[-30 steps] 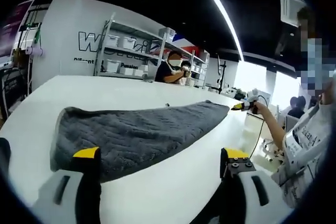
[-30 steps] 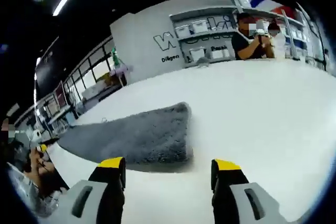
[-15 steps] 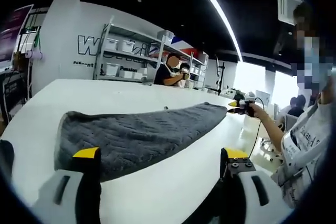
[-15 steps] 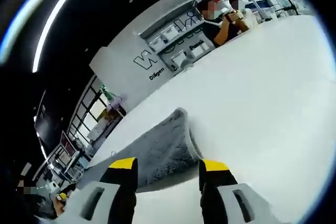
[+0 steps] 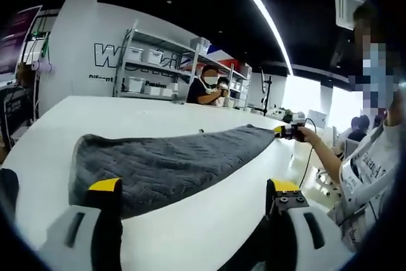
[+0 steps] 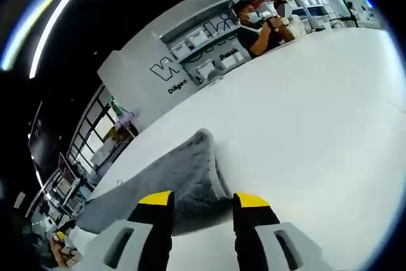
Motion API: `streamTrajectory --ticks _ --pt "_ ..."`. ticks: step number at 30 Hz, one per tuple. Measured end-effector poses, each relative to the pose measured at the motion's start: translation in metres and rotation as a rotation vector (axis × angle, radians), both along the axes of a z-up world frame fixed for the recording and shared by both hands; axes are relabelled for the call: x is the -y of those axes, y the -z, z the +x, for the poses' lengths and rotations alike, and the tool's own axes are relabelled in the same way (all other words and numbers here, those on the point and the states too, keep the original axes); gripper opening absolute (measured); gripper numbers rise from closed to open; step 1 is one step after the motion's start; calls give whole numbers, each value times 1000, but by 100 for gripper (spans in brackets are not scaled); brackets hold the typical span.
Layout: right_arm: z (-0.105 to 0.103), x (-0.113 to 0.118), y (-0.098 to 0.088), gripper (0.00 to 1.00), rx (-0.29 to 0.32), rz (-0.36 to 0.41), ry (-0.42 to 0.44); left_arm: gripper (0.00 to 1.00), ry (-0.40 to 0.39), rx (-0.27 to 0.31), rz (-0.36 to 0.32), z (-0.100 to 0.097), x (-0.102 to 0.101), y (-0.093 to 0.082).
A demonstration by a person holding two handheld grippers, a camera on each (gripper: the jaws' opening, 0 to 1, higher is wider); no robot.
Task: Fold the towel on the table until its edges align and the towel forms a compact rectangular stack.
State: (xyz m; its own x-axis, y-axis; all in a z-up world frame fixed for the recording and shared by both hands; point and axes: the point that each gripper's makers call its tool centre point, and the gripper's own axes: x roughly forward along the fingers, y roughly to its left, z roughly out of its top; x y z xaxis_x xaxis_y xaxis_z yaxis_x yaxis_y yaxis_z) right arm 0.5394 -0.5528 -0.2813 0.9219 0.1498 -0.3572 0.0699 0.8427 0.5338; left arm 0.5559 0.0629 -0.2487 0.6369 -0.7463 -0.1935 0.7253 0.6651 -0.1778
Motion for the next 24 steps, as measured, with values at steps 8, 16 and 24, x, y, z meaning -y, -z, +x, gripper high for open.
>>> streamTrajectory --ticks 8,16,24 --pt "6 0 9 23 -40 -163 -22 98 -22 -8 4 1 -8 2" --pt "7 -15 10 9 -45 -357 -85 98 -17 -18 9 0 -6 6" --pt "13 -35 -28 8 23 -588 -96 99 -6 -12 21 -3 -4 7"
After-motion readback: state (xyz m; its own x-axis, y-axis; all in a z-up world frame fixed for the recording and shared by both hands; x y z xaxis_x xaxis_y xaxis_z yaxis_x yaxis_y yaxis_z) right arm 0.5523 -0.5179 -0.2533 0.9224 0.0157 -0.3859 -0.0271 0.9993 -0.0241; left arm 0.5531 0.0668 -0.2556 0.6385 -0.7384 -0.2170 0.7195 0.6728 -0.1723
